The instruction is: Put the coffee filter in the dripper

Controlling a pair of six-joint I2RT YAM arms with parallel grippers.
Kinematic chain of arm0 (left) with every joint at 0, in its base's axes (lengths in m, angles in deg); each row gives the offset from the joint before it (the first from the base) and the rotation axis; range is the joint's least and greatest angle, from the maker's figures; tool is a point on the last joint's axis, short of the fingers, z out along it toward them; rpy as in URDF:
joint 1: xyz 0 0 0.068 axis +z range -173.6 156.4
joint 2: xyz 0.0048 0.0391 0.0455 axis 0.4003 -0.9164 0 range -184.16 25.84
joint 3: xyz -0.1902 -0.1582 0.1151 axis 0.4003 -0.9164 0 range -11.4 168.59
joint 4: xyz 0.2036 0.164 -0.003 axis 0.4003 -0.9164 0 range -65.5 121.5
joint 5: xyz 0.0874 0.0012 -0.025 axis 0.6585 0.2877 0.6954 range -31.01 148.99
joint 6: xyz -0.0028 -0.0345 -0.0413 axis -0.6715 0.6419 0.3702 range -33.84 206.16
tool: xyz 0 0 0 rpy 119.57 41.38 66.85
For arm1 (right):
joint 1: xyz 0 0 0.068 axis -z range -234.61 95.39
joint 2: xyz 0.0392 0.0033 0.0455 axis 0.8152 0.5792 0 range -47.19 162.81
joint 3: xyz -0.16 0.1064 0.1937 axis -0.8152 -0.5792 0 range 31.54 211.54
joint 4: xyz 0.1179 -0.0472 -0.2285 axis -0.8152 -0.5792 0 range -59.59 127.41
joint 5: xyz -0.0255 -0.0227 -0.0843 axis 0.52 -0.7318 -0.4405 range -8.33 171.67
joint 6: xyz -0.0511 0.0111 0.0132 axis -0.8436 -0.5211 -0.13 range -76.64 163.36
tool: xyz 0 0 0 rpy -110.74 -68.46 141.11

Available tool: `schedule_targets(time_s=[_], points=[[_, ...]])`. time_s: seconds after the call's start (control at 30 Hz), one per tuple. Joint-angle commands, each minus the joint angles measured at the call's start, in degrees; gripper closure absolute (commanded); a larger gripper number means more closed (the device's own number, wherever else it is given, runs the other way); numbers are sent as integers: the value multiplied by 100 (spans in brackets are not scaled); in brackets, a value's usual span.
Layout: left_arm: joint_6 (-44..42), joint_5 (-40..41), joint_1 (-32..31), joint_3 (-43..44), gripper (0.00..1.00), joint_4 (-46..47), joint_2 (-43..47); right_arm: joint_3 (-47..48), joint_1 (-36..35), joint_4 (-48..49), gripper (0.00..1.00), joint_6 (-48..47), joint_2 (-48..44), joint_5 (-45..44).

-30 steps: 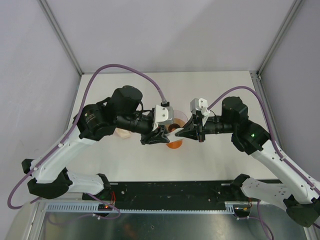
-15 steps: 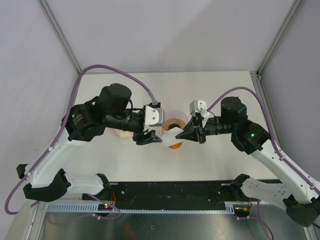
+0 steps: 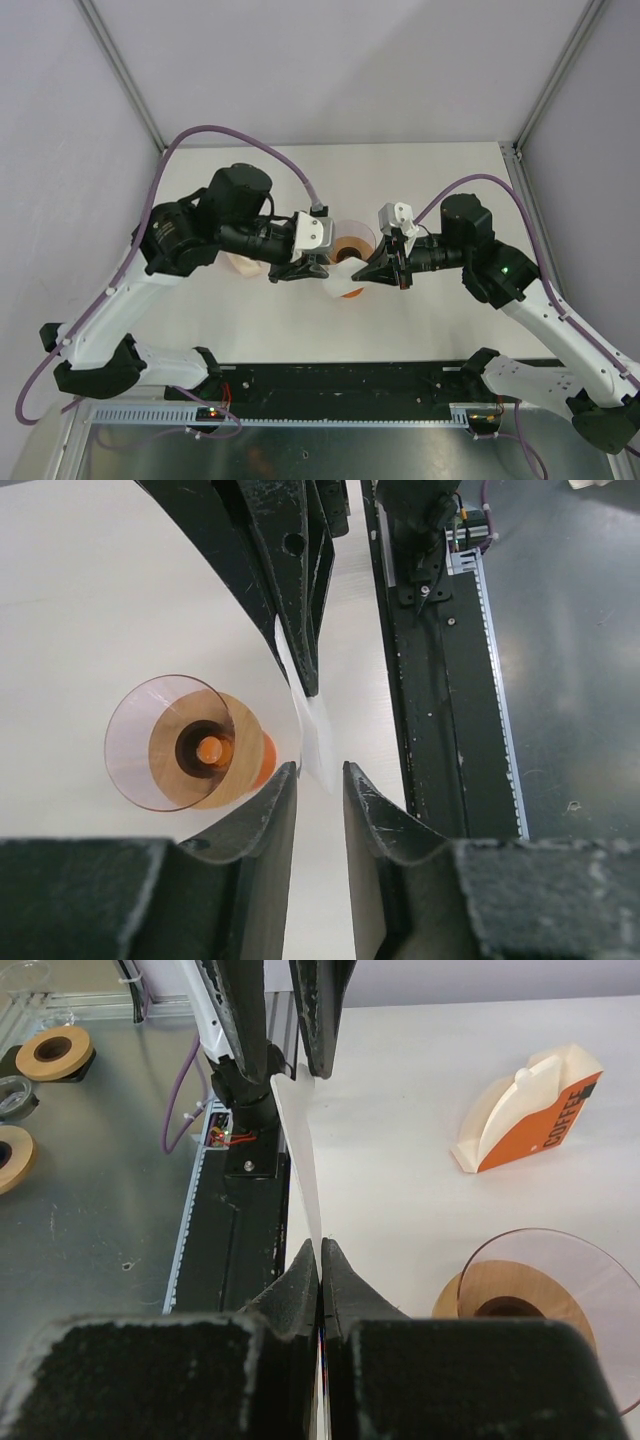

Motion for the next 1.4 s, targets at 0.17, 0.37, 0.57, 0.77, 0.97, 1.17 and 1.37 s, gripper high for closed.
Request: schedule_targets(time_s=[0.17, 0.37, 0.57, 0.77, 0.97, 1.17, 1.37], points=[[119, -216, 29, 257, 76, 9, -144, 237, -54, -41, 100, -116, -137, 100], [85, -303, 202, 381, 79, 10, -177, 237, -62, -103, 100, -172, -158, 103], [74, -662, 406, 356, 79, -7, -181, 238, -56, -136, 100, -212, -160, 108], [172, -902, 415, 259, 76, -3, -166, 237, -56, -143, 100, -204, -192, 37], [244, -1027, 405, 146, 71, -1, -155, 237, -42, -115, 100, -172, -184, -31], [292, -943, 405, 115, 74, -1, -242, 237, -41, -102, 100, -176, -187, 20], [332, -905, 407, 184, 79, 4, -347, 237, -47, -110, 100, -182, -199, 17]])
